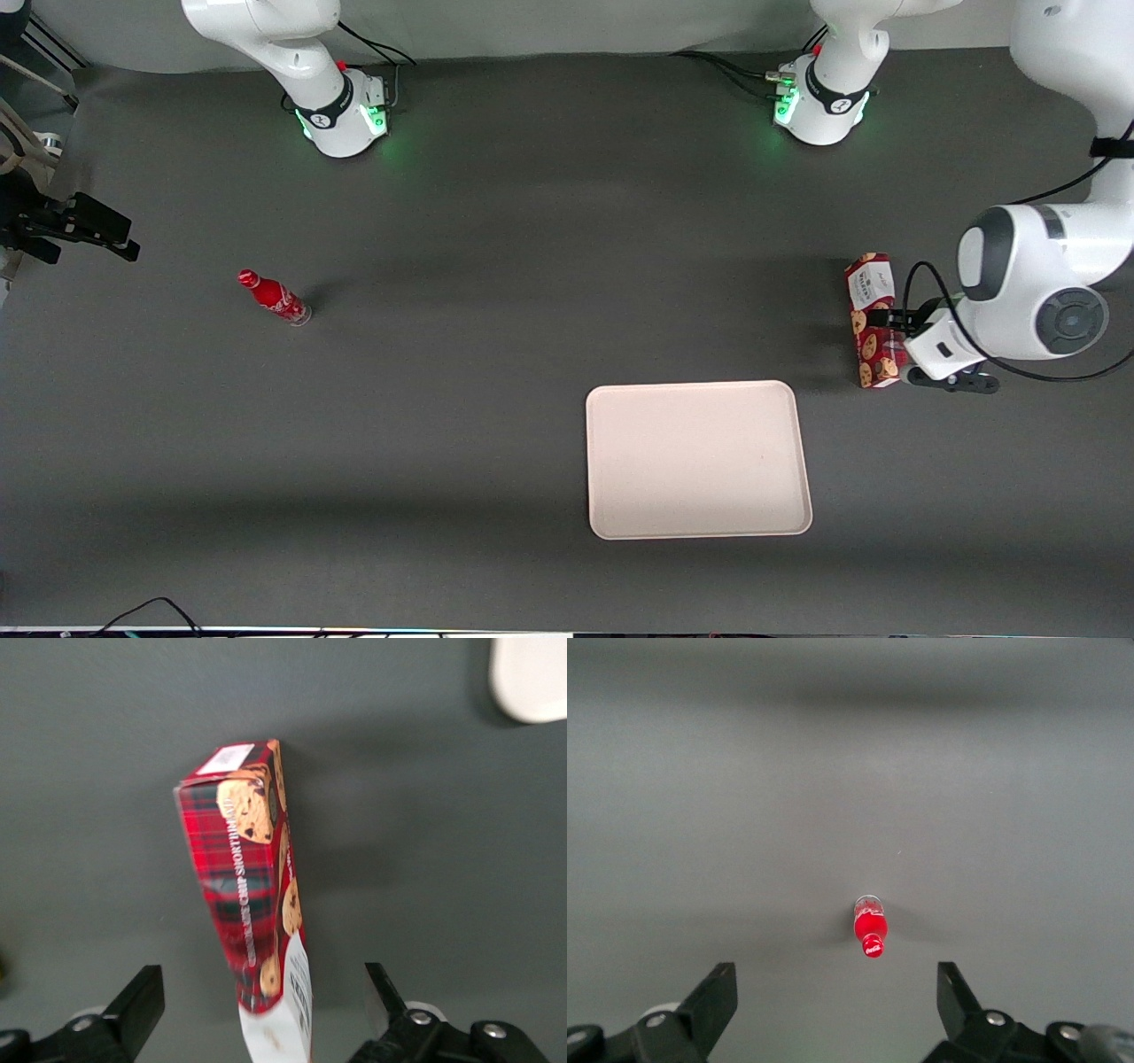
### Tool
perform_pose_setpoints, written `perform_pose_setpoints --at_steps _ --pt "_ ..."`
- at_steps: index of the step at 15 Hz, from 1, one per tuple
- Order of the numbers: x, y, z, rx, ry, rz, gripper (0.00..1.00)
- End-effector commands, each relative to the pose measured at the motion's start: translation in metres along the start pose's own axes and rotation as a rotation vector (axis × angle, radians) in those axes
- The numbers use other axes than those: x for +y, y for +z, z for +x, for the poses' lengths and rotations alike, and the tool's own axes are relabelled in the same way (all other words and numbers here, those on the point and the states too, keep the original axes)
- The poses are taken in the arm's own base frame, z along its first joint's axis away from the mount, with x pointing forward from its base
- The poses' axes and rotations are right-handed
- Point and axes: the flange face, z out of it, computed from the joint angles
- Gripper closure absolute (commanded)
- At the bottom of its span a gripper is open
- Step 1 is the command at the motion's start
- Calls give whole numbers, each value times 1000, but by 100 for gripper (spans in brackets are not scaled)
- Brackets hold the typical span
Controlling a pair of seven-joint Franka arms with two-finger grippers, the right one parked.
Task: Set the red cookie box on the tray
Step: 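Move the left gripper down over the red plaid shortbread box, then close the left gripper on the end of the shortbread box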
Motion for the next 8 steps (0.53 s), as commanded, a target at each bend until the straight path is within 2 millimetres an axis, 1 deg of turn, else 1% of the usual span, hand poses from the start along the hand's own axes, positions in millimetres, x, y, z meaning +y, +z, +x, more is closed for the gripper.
perform_pose_setpoints --at_steps 1,2,3,4,5,6,8 --pt "-4 57 -17 45 39 35 0" --pt "-6 71 -19 45 39 39 0" --pt "-5 82 -21 49 42 37 13" --pt "-5 90 -23 46 42 35 69" --pt "-6 91 -23 39 39 35 100" --pt "-14 89 -24 38 25 36 100" --pt "-16 86 -24 41 21 37 100"
